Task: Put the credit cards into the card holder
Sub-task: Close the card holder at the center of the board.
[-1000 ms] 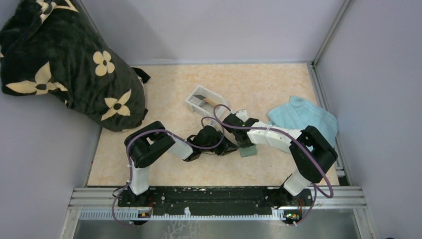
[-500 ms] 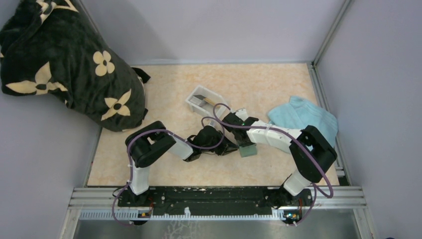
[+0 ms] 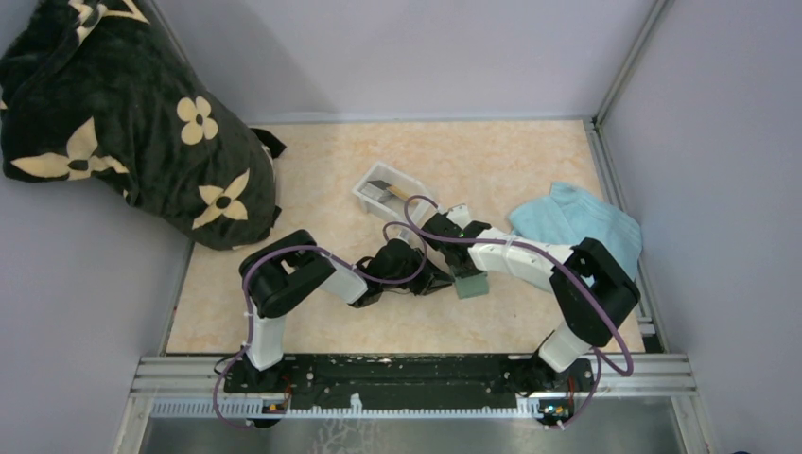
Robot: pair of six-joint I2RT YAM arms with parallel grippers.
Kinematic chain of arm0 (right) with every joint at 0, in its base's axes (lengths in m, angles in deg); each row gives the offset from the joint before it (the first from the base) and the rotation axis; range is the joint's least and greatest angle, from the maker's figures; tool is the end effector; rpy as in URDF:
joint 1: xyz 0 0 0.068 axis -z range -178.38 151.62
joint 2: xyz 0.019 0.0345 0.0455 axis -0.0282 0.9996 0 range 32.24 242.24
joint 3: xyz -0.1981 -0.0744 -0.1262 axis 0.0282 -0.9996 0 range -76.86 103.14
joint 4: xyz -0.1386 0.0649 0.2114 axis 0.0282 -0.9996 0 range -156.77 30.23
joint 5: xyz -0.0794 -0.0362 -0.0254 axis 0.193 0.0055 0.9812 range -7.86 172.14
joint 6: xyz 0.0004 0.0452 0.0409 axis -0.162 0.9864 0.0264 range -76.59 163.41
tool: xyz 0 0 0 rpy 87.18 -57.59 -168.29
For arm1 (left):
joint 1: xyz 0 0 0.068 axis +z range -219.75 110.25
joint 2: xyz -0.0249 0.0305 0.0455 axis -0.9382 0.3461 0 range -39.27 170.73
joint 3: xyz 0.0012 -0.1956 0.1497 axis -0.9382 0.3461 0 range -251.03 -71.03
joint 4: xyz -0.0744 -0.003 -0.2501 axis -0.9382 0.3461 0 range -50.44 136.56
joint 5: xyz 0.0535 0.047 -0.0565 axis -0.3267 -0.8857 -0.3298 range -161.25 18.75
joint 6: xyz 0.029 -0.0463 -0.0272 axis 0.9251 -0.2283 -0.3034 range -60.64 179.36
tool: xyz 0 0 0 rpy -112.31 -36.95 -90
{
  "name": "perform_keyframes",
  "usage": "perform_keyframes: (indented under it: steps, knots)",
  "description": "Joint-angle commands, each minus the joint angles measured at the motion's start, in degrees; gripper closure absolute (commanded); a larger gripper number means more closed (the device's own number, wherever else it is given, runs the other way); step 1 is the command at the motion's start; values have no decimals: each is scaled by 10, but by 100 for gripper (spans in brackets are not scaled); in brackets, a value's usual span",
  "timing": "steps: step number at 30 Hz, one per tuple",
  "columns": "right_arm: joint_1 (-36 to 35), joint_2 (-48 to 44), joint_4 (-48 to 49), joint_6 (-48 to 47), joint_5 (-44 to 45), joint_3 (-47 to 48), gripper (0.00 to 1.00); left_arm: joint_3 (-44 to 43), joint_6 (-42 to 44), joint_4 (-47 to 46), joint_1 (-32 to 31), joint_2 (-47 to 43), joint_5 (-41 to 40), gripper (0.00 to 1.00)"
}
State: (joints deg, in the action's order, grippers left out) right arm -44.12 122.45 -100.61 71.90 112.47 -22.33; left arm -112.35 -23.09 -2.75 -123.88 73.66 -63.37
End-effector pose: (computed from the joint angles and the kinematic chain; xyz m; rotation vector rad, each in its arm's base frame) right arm 0.2125 0.1850 0.1460 -0.3090 2.5968 -0.3786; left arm 0.2000 -0.2874 0.0599 -0.5139 2.4481 -1.4234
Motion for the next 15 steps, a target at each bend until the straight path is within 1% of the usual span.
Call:
perform_keyframes:
  steps: [1,7,15]
  knots:
    - [-7,5,-5,-3,26,19,95,15,20,74,-3,35,-13,74]
    - [-8,5,-1,-3,12,14,98,11,19,73,-3,38,-12,74]
    - [-12,8,2,0,-2,18,98,9,21,74,-3,38,-11,74]
